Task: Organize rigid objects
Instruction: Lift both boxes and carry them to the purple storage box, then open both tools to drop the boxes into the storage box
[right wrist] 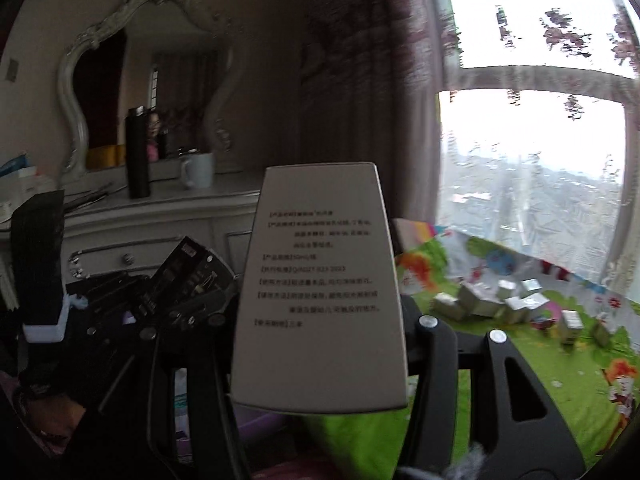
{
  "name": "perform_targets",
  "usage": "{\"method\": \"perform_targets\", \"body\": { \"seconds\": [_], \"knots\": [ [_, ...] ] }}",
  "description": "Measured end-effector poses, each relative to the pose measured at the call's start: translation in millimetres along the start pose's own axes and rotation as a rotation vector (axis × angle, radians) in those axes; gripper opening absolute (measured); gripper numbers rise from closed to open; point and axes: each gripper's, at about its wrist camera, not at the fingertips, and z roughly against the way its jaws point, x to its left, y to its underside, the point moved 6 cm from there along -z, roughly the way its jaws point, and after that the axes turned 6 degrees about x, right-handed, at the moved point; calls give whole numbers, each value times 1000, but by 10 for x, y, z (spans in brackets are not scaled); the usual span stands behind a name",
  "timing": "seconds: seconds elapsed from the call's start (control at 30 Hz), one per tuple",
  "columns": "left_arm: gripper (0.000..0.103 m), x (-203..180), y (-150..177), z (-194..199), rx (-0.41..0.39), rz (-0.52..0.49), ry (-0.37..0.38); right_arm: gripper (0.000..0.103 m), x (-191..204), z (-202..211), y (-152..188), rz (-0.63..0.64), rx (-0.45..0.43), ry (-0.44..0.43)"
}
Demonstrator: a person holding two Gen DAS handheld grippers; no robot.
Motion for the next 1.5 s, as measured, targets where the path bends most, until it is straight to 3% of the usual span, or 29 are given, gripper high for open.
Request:
{"method": "perform_targets", "body": {
  "seconds": [0.47,0.6,0.77,1.03,1.2,1.5],
  "knots": [
    [40,539,290,-80,96,102,-99,55,652,-402,172,135,140,-163],
    [40,758,447,-212,214,173,-101,55,811,-662,254,131,276,-230],
    [40,982,599,-347,326,210,-150,55,956,-962,392,127,439,-253],
    [40,1293,1083,-652,572,277,-176,55,1232,-1478,910,129,716,-300],
    [40,1370,1340,-726,669,275,-186,55,1377,-1554,1141,167,779,-318],
    [41,1425,1473,-723,716,305,-193,55,1454,-1613,1339,158,830,-336]
  ]
}}
